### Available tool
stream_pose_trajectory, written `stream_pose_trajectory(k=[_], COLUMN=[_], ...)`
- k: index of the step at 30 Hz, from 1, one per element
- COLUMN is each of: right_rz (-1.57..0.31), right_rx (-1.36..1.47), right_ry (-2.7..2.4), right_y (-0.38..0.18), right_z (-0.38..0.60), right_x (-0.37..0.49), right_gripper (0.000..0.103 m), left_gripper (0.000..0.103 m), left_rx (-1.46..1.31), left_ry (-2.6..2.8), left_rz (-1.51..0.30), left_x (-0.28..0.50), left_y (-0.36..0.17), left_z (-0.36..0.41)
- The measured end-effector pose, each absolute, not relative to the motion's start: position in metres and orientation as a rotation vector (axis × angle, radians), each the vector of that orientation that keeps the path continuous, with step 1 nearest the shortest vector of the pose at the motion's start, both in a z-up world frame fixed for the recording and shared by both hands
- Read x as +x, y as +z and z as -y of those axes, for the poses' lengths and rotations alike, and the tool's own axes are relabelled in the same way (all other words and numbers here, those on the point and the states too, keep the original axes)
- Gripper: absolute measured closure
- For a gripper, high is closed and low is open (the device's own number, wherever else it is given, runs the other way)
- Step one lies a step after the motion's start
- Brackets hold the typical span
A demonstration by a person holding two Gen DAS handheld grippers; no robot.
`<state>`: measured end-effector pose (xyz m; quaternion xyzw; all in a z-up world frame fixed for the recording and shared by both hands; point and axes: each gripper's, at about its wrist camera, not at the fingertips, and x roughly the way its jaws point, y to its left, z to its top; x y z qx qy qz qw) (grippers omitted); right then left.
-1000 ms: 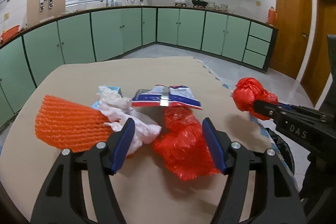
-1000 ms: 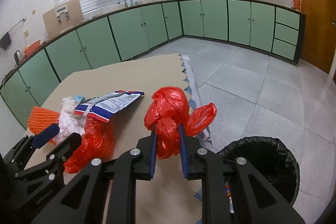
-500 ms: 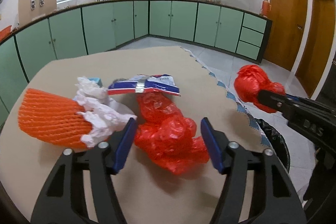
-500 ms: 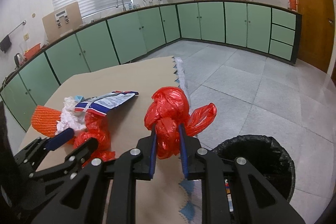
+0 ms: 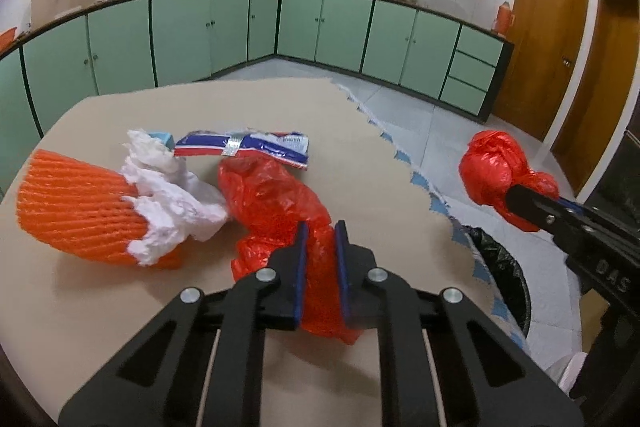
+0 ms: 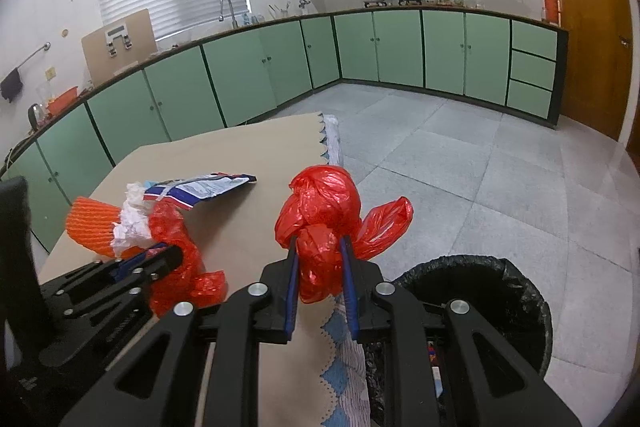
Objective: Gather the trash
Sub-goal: 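Carry both red bags over the black bin with both tools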
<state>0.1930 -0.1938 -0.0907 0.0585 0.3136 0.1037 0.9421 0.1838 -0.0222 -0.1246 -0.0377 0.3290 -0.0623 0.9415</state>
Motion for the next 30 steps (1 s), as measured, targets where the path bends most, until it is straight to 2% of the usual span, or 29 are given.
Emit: stream_pose_trajectory(k=[12,30], right_rz=[-0.6,-0.554], right_rx=[0.12,0.173], right_ry=[0.234,0.085], right_y=[-0.079,-0.069], right_z=[0.207,0.28], right_x=[0.162,0.125], right_gripper=[0.084,0.084], left_gripper=[0.092,0.092], left_rx=[-0.059,-0.008], left_ry=[-0.18,-0.338], left_rz=[-0.581,-0.512], left_x=[0.133,0.13], left_y=[-0.095,-0.082], left_z=[0.032,0.104])
